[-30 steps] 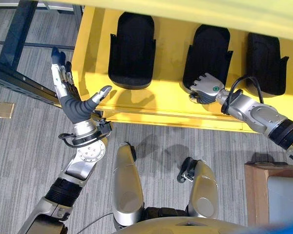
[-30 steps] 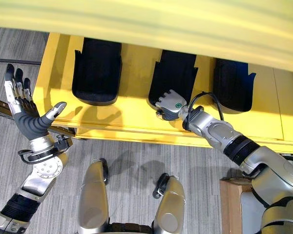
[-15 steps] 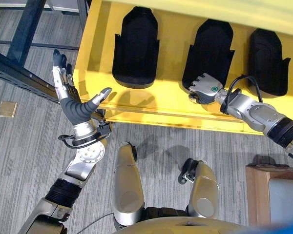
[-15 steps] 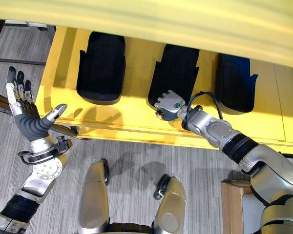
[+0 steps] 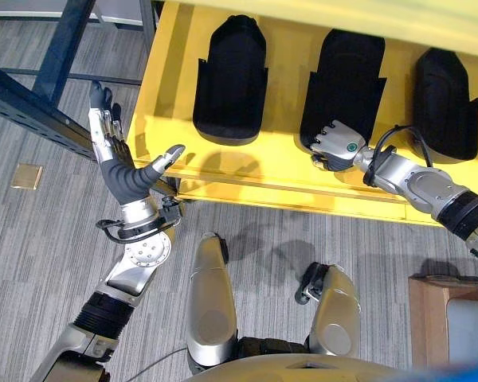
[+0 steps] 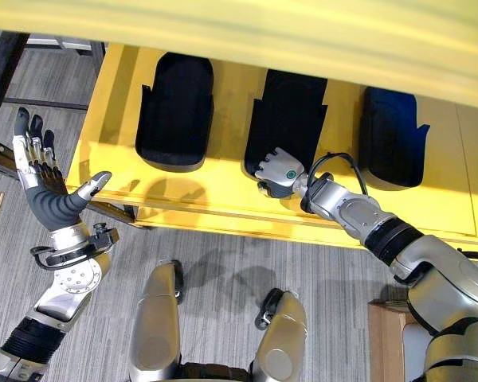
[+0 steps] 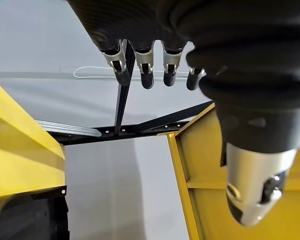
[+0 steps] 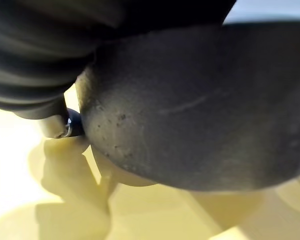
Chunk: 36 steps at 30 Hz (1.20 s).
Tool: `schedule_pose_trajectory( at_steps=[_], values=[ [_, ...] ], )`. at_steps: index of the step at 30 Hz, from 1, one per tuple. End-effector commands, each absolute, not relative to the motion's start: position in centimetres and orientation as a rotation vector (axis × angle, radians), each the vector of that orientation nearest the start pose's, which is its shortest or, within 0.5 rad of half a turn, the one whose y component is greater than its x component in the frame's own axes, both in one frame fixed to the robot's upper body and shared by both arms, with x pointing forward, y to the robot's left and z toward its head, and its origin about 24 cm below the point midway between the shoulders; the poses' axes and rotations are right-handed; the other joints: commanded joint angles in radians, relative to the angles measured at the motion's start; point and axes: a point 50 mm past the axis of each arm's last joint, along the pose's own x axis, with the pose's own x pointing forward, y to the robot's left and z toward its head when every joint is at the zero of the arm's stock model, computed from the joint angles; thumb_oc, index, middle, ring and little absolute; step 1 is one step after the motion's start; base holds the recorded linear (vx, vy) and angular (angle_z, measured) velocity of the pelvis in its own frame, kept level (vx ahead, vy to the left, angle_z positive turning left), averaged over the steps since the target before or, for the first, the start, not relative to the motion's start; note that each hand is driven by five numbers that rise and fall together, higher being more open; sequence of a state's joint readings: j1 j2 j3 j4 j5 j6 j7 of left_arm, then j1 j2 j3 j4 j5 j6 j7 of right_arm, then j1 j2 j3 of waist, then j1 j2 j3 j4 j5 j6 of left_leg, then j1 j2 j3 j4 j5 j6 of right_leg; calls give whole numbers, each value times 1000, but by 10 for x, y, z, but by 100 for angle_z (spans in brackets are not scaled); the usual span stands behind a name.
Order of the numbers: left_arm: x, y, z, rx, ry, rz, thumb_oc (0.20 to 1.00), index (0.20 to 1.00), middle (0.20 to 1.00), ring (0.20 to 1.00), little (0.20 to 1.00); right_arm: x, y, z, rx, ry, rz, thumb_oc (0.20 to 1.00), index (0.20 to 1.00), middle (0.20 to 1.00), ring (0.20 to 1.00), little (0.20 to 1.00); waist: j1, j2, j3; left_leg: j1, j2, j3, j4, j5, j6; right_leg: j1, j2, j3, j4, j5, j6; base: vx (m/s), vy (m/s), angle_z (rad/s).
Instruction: Move parts from the plastic box to the shelf.
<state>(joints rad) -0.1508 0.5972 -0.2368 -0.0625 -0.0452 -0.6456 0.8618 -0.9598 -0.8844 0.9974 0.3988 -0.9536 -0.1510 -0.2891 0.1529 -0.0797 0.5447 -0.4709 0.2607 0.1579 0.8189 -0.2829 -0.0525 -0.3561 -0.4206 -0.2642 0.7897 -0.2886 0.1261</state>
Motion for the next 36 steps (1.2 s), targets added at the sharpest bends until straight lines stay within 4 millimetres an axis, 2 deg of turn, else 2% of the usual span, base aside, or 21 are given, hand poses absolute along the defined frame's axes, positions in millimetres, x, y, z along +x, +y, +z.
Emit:
schedule_pose_trajectory(
  at_steps=[1,13,21,28,36],
  values=[
    [231,194,159,80,-973,302,1000,1000,1000,1000,1000,359,-169,166,-2237,-781,378,200,200,200,200,200,27,26,-25,65,43,54,-15,-84,58,-31,-23,-82,73,-1,-47,0,0,0],
    [229,196,154,82,-964,295,1000,1000,1000,1000,1000,360,-197,169,-2304,-667,392,200,200,200,200,200,25,20,-25,72,53,56,-29,-71,50,-28,-26,-84,70,1,-48,0,0,0],
    [228,198,152,86,-950,315,1000,1000,1000,1000,1000,357,-210,169,-2350,-658,441,200,200,200,200,200,21,20,-25,85,57,62,-51,-57,45,-18,-30,-86,59,7,-47,0,0,0],
    [228,200,151,81,-949,313,1000,1000,1000,1000,1000,354,-212,168,-2319,-696,437,200,200,200,200,200,21,18,-25,84,58,61,-51,-56,44,-18,-30,-86,58,6,-47,0,0,1],
    [227,198,151,71,-954,316,1000,1000,1000,1000,1000,356,-202,173,-2241,-726,403,200,200,200,200,200,18,26,-25,85,56,64,-50,-58,45,-20,-34,-81,56,7,-46,0,0,0]
  ],
)
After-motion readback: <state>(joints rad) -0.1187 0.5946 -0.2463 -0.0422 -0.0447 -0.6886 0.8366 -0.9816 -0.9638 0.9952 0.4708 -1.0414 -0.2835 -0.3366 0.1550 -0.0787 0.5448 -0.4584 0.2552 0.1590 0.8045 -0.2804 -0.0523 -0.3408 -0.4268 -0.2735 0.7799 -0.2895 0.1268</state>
